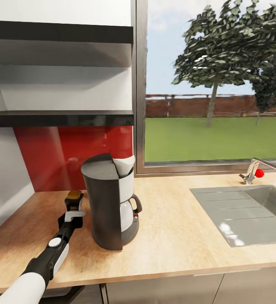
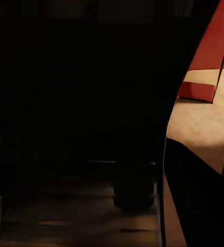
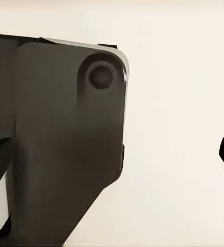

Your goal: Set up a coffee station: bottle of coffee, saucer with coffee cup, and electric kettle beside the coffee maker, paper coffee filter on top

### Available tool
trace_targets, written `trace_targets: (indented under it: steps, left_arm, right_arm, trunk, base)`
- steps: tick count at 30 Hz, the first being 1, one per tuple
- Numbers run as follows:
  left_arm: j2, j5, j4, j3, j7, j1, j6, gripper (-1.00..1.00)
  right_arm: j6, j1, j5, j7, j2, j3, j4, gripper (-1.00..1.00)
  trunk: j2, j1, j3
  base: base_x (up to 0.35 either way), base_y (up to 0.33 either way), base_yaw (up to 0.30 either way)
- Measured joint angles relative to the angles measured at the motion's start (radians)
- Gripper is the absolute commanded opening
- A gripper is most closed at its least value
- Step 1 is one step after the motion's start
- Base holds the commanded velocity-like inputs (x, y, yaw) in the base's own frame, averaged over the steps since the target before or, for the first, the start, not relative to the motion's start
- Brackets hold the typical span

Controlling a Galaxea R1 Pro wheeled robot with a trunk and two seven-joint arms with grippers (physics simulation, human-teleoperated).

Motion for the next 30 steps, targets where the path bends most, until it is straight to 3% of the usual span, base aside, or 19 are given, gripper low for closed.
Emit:
trace_targets:
  steps: [30]
  left_arm:
    - [0.005,0.0,0.031,-0.012,-0.034,0.0,-0.005,-1.0]
  right_arm:
    - [0.0,0.0,0.0,0.0,0.002,0.0,0.005,1.0]
  trunk:
    - [0.0,0.0,0.0]
  base:
    - [0.019,0.0,0.0]
